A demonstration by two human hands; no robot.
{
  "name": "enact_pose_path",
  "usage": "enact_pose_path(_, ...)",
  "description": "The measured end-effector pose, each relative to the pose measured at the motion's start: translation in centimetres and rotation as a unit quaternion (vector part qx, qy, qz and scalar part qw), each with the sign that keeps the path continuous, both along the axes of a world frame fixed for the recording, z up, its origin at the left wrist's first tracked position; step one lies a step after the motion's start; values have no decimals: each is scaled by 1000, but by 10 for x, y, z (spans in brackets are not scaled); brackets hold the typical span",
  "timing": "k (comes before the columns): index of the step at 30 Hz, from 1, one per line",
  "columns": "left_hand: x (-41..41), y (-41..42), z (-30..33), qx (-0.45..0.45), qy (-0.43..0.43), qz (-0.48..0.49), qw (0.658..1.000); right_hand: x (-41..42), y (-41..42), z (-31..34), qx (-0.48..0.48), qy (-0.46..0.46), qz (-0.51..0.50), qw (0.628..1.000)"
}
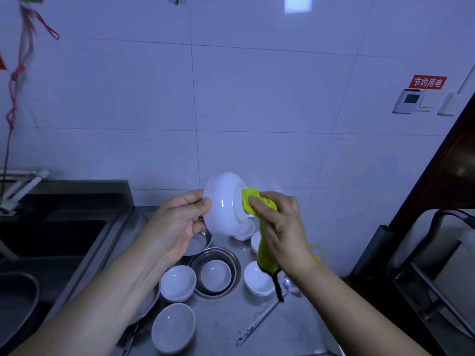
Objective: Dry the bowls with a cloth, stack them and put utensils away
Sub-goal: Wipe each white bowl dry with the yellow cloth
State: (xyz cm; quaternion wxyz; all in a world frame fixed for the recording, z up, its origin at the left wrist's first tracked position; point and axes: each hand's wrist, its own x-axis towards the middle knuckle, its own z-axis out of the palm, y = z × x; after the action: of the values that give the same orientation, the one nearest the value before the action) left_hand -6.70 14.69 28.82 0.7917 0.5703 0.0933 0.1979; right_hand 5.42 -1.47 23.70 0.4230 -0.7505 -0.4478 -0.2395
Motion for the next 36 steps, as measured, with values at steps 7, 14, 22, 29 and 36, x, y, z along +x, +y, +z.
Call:
enact_pose_path(7,4,-9,2,-40,6,60,997,-29,8,15,28,151,107,982)
enact_pose_path(14,2,-27,5,-10,-5,73,997,-34,8,48,61,211,110,969)
enact_pose_path(22,12,-44,25,-205,-41,77,975,-58,29,-6,69,23,-20,997)
enact_pose_path(29,6,-56,25,-270,-61,65,959,-52,19,11,142,130,13,981)
enact_pose_path(36,8,-62,15,-326,-48,27,944,-52,16,4,159,113,-18,981)
